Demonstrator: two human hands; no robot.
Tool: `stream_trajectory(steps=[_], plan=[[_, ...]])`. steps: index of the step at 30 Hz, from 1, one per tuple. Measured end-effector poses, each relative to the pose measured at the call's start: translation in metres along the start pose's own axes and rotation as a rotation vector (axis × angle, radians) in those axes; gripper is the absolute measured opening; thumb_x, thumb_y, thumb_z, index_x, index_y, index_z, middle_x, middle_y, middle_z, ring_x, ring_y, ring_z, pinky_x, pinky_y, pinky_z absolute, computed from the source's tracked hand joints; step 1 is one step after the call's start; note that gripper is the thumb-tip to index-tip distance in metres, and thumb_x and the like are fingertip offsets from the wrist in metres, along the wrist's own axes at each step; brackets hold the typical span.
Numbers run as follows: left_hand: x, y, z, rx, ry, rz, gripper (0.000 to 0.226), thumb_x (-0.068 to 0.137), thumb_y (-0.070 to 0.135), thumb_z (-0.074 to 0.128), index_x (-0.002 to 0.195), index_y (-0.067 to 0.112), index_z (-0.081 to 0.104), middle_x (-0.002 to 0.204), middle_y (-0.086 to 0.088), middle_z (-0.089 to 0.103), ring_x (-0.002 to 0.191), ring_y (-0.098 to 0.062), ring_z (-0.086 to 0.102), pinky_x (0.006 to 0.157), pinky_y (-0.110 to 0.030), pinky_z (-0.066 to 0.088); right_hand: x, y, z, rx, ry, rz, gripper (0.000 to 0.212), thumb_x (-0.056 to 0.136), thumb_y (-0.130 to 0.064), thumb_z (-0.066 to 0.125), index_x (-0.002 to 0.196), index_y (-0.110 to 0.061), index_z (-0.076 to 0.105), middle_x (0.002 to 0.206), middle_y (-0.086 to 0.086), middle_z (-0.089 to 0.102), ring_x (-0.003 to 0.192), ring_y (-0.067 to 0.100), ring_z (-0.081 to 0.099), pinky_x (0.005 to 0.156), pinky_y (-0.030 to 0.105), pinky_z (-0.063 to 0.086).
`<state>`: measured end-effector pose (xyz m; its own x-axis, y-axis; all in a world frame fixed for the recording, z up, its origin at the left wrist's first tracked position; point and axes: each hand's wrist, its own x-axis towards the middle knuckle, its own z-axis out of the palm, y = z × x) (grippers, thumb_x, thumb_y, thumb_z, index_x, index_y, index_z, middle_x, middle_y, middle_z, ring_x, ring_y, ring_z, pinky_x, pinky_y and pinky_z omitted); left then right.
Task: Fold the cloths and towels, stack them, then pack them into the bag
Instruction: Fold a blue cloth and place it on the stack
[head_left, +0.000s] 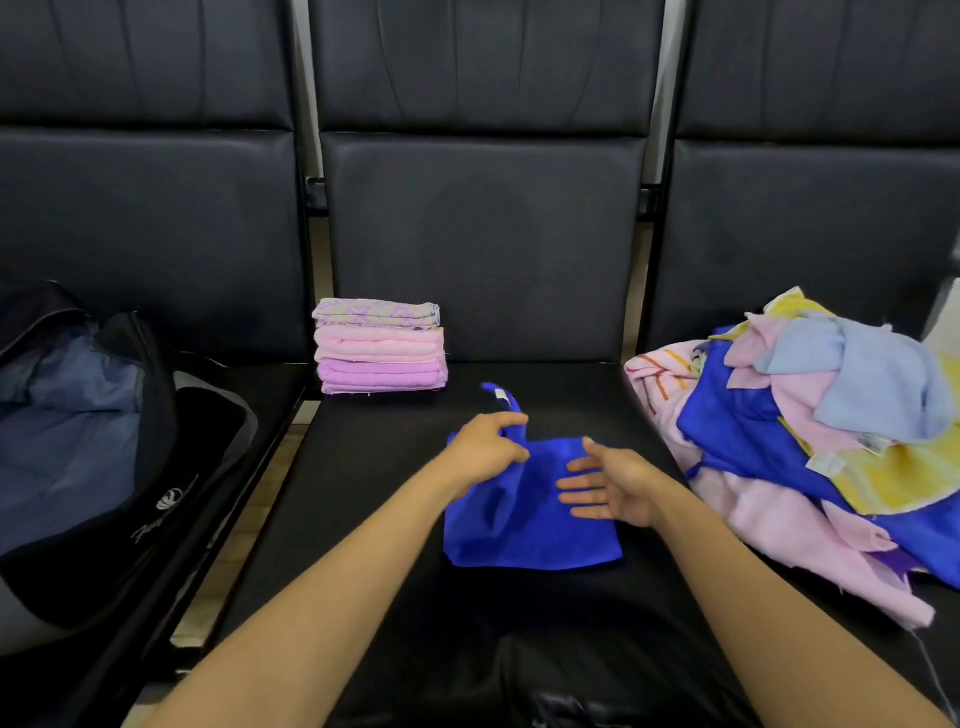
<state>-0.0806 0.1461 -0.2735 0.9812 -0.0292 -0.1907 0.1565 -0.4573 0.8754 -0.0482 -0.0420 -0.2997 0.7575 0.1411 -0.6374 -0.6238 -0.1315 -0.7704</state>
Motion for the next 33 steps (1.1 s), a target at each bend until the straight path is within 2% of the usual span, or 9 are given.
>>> stream_trajectory(steps=[5, 7, 10, 14, 17, 20, 24, 28, 33], plan=[[0.003, 0.013, 0.051, -0.166, -0.216, 0.002, 0.048, 0.099, 0.015, 0.050, 0.144, 0.024, 0.040, 0.110, -0.001, 0.055, 0.070, -0.009, 0.059, 0.052, -0.020, 0.053, 0.002, -0.001, -0.009, 0.017, 0.001, 0.012, 0.048, 0.101, -0.049, 0.031, 0.105, -0.009, 0.057, 0.106, 0.015, 0.063, 0.093, 0.029, 0.062, 0.078, 0.042, 0.051], [0.003, 0.009, 0.056, -0.297, -0.238, -0.013, 0.047, 0.101, 0.024, 0.047, 0.146, 0.028, 0.036, 0.123, 0.004, 0.047, 0.074, -0.013, 0.064, 0.052, -0.023, 0.054, 0.002, 0.000, -0.010, -0.005, 0.015, 0.005, 0.043, 0.101, -0.046, 0.035, 0.109, -0.012, 0.060, 0.110, 0.012, 0.064, 0.096, 0.027, 0.062, 0.079, 0.038, 0.049], [0.007, -0.006, 0.051, -0.283, -0.001, 0.009, 0.041, 0.099, 0.021, 0.050, 0.139, 0.019, 0.044, 0.120, -0.001, 0.051, 0.074, -0.017, 0.062, 0.055, -0.027, 0.053, 0.002, 0.003, -0.006, -0.147, 0.038, -0.035, 0.027, 0.095, -0.029, 0.055, 0.117, -0.013, 0.060, 0.114, 0.008, 0.066, 0.104, 0.026, 0.062, 0.088, 0.040, 0.049], [0.017, -0.038, 0.027, 0.054, 0.327, -0.134, 0.042, 0.089, 0.007, 0.056, 0.129, 0.013, 0.050, 0.132, -0.012, 0.045, 0.114, -0.029, 0.053, 0.093, -0.035, 0.049, -0.003, -0.001, 0.000, -0.350, 0.168, -0.146, 0.034, 0.088, -0.003, 0.056, 0.119, -0.010, 0.045, 0.112, 0.010, 0.060, 0.100, 0.029, 0.063, 0.073, 0.036, 0.053], [0.015, -0.052, 0.017, 0.086, 0.259, -0.339, 0.061, 0.087, 0.009, 0.059, 0.141, 0.006, 0.033, 0.142, -0.016, 0.034, 0.124, -0.032, 0.045, 0.102, -0.038, 0.043, -0.006, -0.005, -0.002, -0.447, 0.180, -0.122, 0.046, 0.085, -0.008, 0.054, 0.128, -0.011, 0.038, 0.115, 0.012, 0.056, 0.101, 0.028, 0.061, 0.084, 0.041, 0.054], [0.012, -0.058, 0.020, -0.097, 0.143, -0.436, 0.068, 0.086, 0.016, 0.068, 0.142, 0.002, 0.032, 0.138, -0.014, 0.046, 0.115, -0.027, 0.054, 0.087, -0.035, 0.051, -0.008, -0.001, 0.000, -0.693, 0.180, -0.070, 0.059, 0.087, -0.006, 0.056, 0.138, -0.010, 0.027, 0.125, 0.013, 0.049, 0.109, 0.030, 0.057, 0.086, 0.041, 0.054], [0.015, -0.064, 0.023, -0.249, 0.124, -0.441, 0.039, 0.081, 0.017, 0.075, 0.113, 0.001, 0.060, 0.116, -0.011, 0.064, 0.102, -0.023, 0.061, 0.085, -0.035, 0.052, -0.007, 0.000, 0.003, -0.790, 0.205, -0.077, 0.061, 0.091, -0.011, 0.054, 0.142, -0.007, 0.022, 0.130, 0.014, 0.048, 0.113, 0.028, 0.055, 0.092, 0.038, 0.051], [0.005, -0.054, 0.024, -0.430, 0.077, -0.377, 0.027, 0.085, 0.013, 0.068, 0.109, 0.004, 0.064, 0.107, -0.010, 0.070, 0.094, -0.023, 0.066, 0.075, -0.032, 0.053, -0.007, -0.001, 0.002, -0.778, 0.220, -0.071, 0.053, 0.093, -0.011, 0.049, 0.141, -0.009, 0.025, 0.130, 0.014, 0.048, 0.110, 0.029, 0.056, 0.090, 0.040, 0.053], [-0.009, -0.012, 0.008, -0.489, 0.012, -0.183, 0.016, 0.089, 0.012, 0.053, 0.101, 0.008, 0.063, 0.094, -0.009, 0.071, 0.085, -0.021, 0.066, 0.078, -0.031, 0.051, -0.005, 0.001, 0.004, -0.857, 0.254, -0.175, 0.042, 0.096, -0.014, 0.042, 0.136, -0.003, 0.036, 0.126, 0.016, 0.052, 0.097, 0.026, 0.057, 0.081, 0.035, 0.051]])
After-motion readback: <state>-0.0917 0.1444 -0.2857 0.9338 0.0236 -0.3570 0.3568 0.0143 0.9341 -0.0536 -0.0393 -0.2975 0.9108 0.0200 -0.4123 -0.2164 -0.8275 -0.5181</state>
